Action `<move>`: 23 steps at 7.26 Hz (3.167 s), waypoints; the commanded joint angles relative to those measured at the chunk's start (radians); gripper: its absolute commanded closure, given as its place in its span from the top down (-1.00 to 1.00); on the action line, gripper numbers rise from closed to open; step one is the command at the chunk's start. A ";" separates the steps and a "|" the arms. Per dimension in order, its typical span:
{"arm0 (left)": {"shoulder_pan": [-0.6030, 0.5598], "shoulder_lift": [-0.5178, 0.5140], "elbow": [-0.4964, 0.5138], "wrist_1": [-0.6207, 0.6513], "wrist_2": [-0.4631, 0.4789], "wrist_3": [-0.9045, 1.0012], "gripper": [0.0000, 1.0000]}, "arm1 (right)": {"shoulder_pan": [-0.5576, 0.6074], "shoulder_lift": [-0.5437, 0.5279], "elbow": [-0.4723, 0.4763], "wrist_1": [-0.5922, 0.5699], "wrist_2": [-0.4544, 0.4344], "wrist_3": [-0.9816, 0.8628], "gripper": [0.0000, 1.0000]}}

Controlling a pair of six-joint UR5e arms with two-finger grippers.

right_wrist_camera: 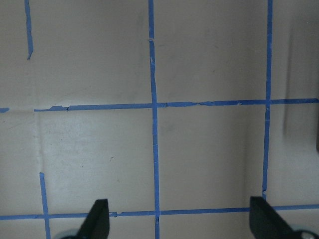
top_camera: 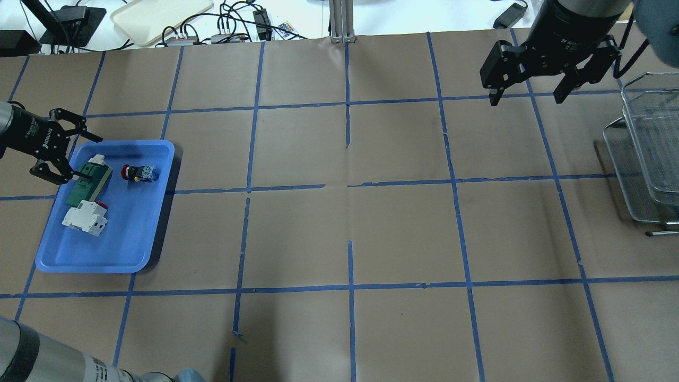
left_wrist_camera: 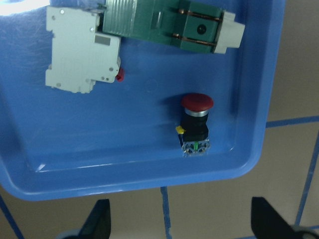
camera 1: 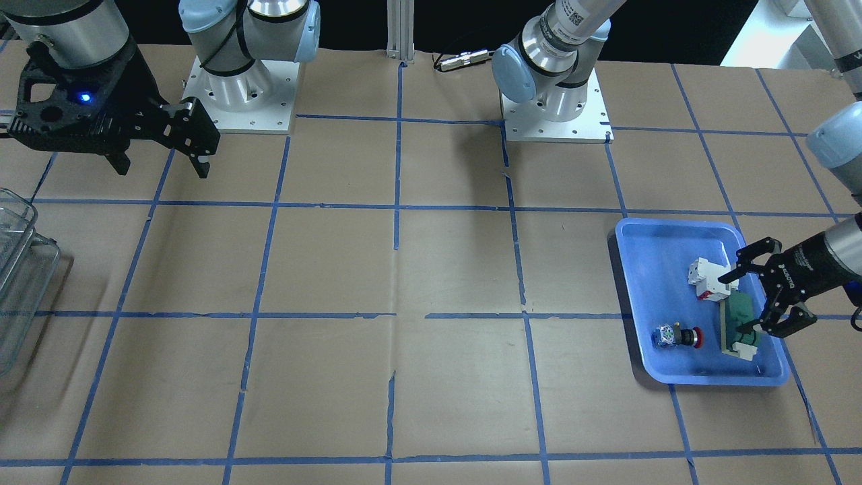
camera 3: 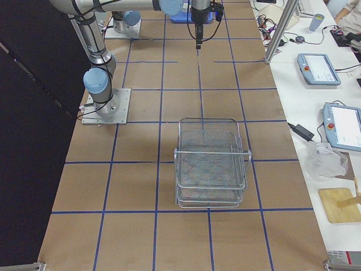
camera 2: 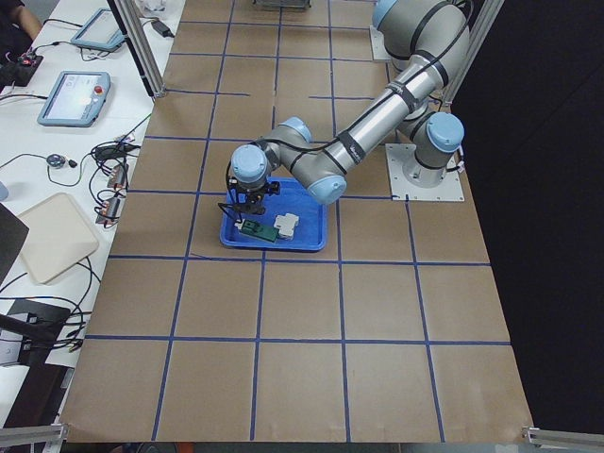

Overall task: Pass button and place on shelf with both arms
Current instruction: 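Lower the left gripper and close it on the red push button, then lift the red push button and carry it toward the table center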

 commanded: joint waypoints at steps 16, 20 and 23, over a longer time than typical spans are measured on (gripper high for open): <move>0.002 -0.171 -0.010 0.062 -0.043 -0.017 -0.96 | 0.000 -0.003 0.037 -0.011 0.007 -0.012 1.00; 0.001 -0.148 0.003 0.003 -0.056 -0.017 -1.00 | -0.002 -0.002 0.038 -0.039 0.000 -0.076 1.00; -0.053 -0.063 0.011 -0.047 -0.098 -0.003 -1.00 | -0.002 -0.002 0.038 -0.039 0.000 -0.069 1.00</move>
